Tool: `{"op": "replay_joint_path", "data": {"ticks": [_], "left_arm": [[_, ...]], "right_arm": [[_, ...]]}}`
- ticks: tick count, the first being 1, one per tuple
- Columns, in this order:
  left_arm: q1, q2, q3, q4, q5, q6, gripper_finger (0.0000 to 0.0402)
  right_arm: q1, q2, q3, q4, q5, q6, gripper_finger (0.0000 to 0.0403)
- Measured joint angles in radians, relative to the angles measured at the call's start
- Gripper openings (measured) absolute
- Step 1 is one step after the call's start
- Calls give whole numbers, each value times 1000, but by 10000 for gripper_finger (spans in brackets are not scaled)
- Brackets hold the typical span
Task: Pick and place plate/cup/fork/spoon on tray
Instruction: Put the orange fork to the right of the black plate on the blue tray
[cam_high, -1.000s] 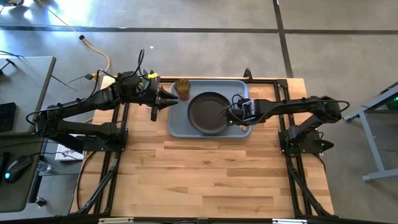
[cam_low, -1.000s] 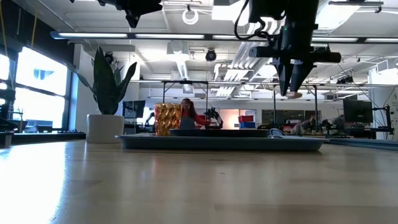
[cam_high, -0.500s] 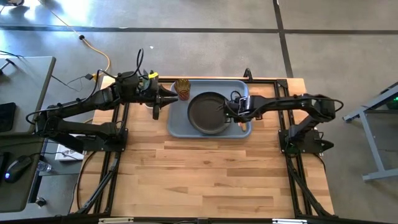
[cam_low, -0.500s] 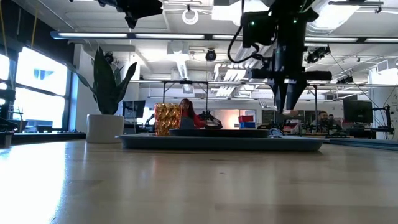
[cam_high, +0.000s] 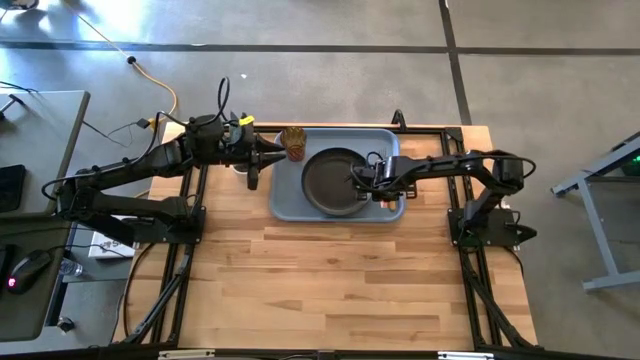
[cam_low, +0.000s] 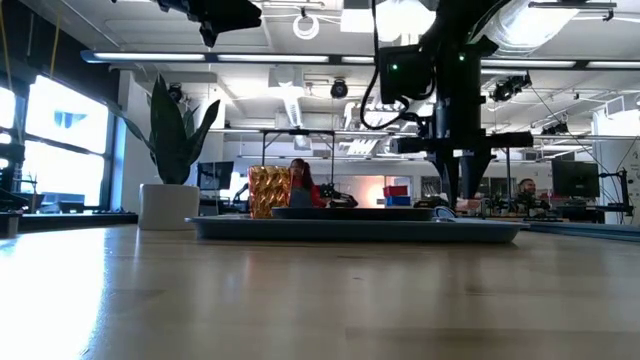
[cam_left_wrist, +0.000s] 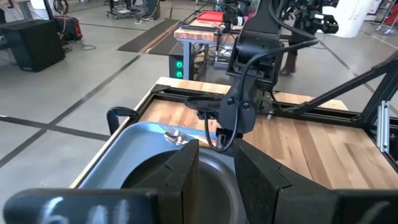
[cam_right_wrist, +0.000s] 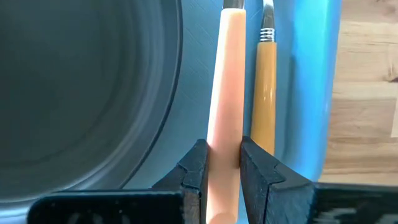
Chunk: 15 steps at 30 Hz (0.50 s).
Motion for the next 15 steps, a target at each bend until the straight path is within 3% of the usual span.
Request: {"op": "replay_joint_path", "data": {"ticks": [15], "left_arm": [[0,0,0,0,1,0,90]], "right_arm": [[-31,98,0,52,-42,-45,44]]}}
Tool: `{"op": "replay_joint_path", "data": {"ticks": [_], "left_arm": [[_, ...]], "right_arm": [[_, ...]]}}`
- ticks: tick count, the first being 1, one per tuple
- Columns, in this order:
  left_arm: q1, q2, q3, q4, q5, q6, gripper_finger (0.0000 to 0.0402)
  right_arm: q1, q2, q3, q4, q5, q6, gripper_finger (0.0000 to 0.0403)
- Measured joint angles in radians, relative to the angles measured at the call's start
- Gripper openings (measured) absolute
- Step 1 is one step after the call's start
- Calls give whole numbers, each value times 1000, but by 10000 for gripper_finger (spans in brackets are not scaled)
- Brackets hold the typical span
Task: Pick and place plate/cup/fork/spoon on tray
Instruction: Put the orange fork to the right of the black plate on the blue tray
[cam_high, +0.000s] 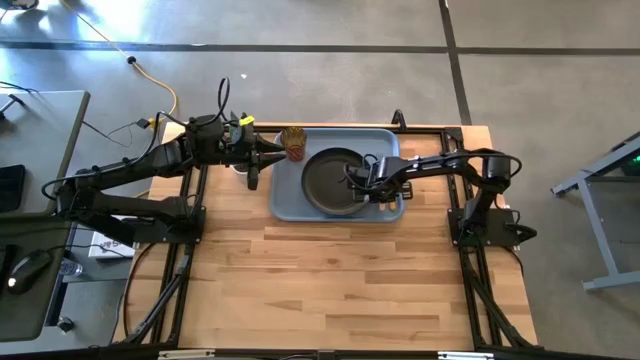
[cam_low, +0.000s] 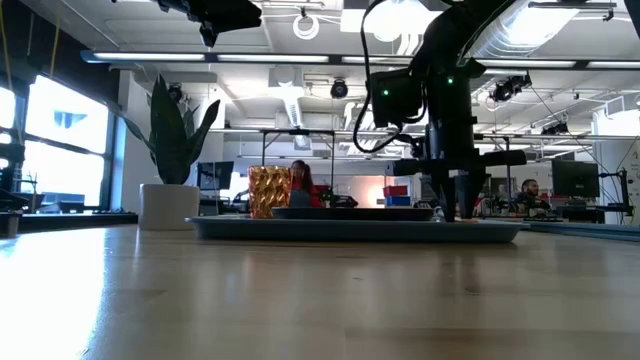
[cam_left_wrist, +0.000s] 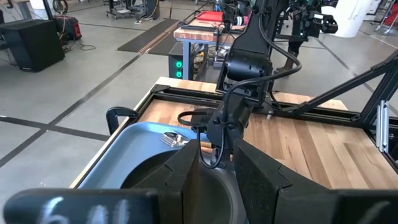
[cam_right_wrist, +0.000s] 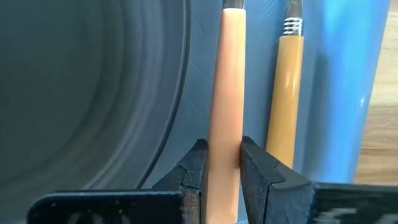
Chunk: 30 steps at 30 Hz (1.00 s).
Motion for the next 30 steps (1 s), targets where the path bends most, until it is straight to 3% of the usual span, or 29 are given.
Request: {"op": "replay_joint_path", "data": {"ticks": [30], "left_arm": [[0,0,0,1,1,11,90]], "right_arm": [[-27,25,1,-5,-52,-22,44]]}}
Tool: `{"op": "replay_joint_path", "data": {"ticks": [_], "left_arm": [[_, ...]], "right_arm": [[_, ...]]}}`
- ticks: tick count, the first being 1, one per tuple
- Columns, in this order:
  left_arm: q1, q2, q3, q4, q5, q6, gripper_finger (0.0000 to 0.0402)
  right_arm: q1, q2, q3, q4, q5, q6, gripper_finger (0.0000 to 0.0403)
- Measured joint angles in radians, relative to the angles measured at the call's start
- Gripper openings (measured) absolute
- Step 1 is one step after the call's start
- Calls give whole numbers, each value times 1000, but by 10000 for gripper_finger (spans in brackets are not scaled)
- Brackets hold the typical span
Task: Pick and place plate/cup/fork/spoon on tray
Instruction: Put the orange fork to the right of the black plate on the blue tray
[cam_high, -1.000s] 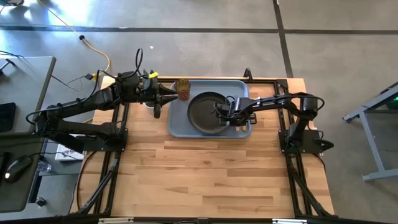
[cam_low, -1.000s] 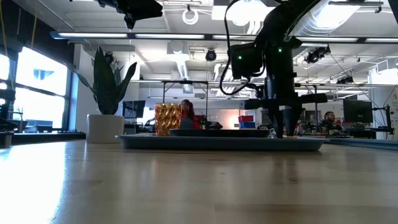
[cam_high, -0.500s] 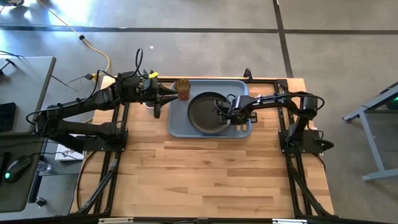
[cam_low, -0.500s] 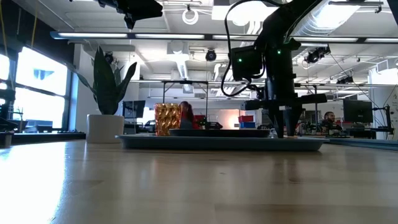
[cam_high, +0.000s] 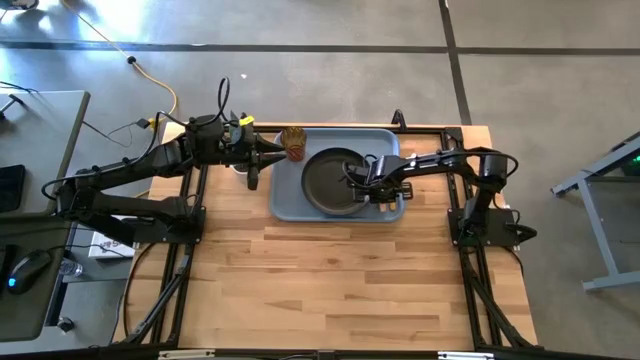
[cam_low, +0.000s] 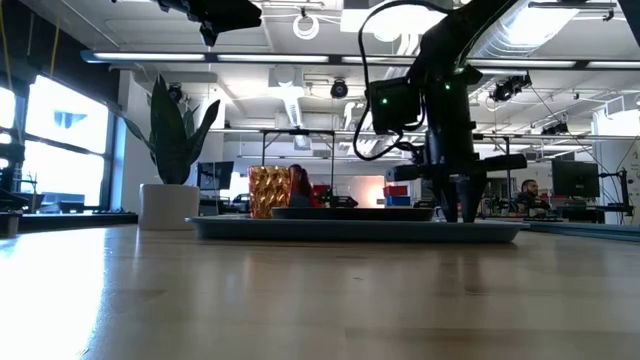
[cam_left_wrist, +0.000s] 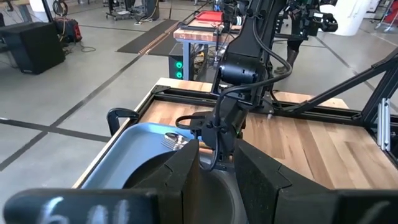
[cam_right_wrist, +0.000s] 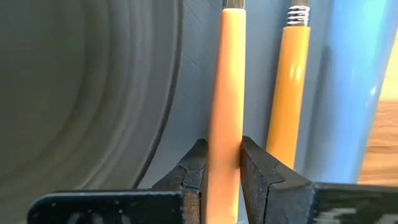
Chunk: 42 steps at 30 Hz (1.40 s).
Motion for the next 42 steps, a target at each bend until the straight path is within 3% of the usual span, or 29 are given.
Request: {"op": "replay_joint_path", "data": {"ticks": [29,42], "left_arm": [[0,0,0,0,0,15,90],[0,0,0,0,0,15,90]], "right_arm": [[0,-1,0,1,-33,4,44],[0,-1,0,1,-33,7,69]]}}
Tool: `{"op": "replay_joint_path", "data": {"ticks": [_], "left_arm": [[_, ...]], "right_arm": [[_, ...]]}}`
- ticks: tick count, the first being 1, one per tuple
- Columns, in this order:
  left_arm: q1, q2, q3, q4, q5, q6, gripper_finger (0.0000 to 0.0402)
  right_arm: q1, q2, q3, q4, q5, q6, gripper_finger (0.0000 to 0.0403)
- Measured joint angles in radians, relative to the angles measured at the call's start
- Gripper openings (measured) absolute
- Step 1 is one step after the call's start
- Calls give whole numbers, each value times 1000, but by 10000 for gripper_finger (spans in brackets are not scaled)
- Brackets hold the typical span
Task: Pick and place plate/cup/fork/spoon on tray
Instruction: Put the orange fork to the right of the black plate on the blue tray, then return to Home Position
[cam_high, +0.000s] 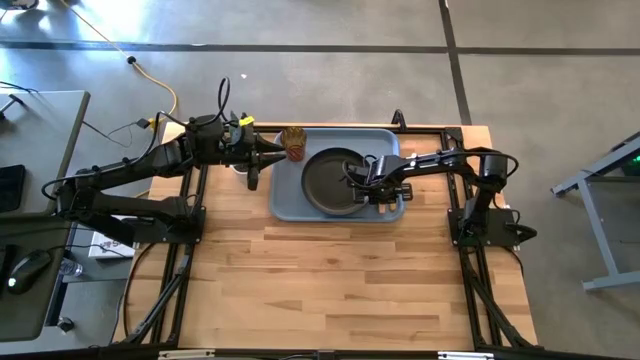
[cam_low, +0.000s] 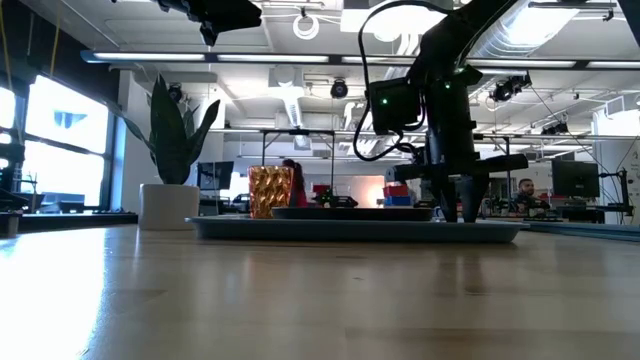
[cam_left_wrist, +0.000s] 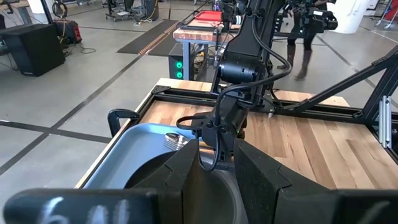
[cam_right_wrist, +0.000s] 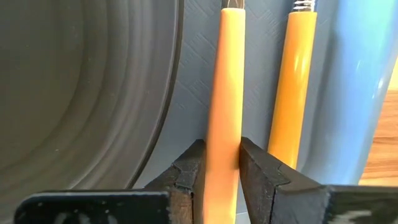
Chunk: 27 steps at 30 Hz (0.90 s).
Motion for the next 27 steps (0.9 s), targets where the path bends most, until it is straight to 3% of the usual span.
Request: {"op": "replay_joint_path", "data": {"ticks": [14,27], "left_arm": [[0,0,0,0,0,-7,90],[0,0,0,0,0,-8,90]], "right_arm": [[0,0,0,0,2,-1,72],[0,0,0,0,6,15,117]]}}
